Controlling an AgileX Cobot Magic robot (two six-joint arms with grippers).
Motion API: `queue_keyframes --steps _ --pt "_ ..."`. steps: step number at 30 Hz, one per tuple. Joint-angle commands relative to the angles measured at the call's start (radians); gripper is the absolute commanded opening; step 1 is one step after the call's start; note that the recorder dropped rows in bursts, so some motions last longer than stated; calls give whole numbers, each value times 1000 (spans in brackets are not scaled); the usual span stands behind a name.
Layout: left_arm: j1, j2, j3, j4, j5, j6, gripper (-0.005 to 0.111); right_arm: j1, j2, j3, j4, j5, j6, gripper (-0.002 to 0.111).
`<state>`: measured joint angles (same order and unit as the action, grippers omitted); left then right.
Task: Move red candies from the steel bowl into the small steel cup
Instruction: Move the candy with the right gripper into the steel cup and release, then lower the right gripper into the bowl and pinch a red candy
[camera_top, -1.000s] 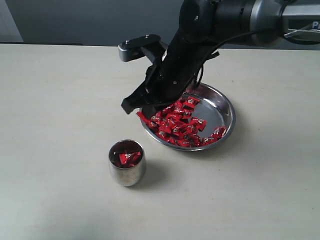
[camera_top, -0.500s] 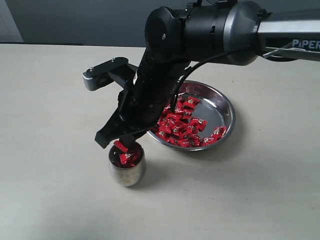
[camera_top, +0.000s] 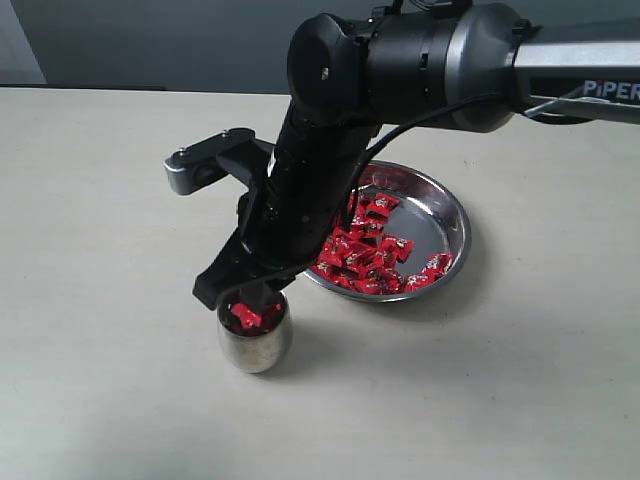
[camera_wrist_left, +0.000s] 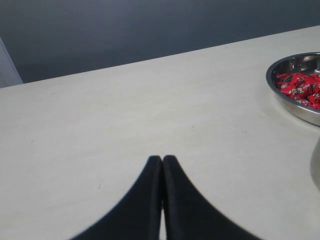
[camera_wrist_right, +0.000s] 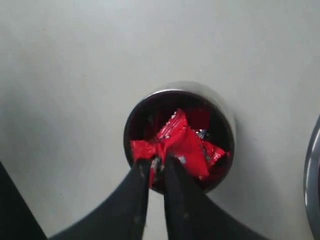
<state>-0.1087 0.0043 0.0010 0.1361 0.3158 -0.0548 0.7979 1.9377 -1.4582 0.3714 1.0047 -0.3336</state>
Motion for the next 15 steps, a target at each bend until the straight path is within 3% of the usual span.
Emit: queue_keyframes --steps 1,10,15 --pt "-7 -4 -1 -1 -7 -6 0 1 -9 -4 7 8 -22 32" --pt "-7 -4 -1 -1 -7 -6 0 -5 -20 -4 -27 -15 -22 32" --pt "-7 -4 -1 -1 -7 -6 0 -96 -84 -4 -180 -91 115 32"
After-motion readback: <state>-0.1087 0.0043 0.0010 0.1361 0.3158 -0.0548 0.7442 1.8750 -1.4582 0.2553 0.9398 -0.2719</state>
